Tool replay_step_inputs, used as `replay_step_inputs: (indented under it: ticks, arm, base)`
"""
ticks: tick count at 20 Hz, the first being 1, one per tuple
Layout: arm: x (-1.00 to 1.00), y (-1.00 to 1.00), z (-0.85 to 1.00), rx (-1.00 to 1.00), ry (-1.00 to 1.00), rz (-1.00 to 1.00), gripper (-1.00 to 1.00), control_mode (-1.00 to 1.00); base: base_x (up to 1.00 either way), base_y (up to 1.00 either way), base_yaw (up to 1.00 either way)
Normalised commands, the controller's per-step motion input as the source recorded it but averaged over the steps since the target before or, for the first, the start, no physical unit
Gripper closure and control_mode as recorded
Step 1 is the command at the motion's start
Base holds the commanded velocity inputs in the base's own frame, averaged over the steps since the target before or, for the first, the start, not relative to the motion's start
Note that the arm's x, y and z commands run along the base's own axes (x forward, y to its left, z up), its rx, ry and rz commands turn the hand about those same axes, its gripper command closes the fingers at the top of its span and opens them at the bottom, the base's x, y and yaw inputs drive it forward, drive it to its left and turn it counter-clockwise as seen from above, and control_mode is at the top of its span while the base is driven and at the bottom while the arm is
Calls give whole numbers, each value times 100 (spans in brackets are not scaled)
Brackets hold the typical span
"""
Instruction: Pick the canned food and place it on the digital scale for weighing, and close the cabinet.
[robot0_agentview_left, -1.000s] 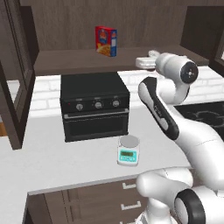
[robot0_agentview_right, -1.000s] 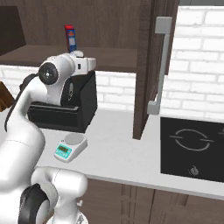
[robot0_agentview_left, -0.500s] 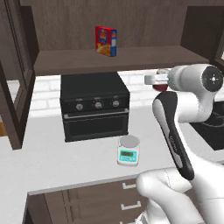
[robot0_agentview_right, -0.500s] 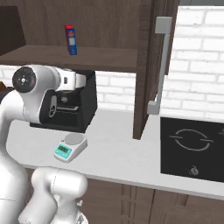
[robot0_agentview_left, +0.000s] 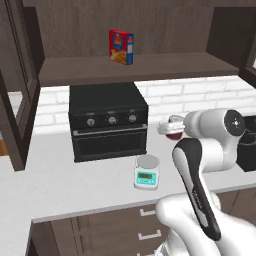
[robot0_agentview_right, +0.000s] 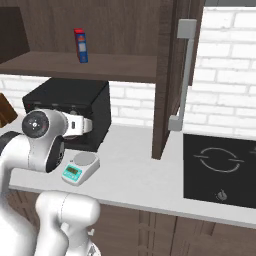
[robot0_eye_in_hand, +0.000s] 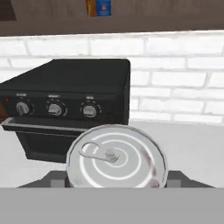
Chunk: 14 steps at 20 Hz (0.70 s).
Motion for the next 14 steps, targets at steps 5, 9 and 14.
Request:
replay_step_inputs:
  ticks: [5, 9, 14]
  arm:
    - [15, 19, -93, 0, 23, 21, 100, -100]
    - [31, 14, -100, 0, 17, 20, 100, -100]
    - [28, 8, -67, 0, -10, 21, 100, -100]
  base:
    - [0, 0, 0]
    - [0, 0, 0]
    - [0, 0, 0]
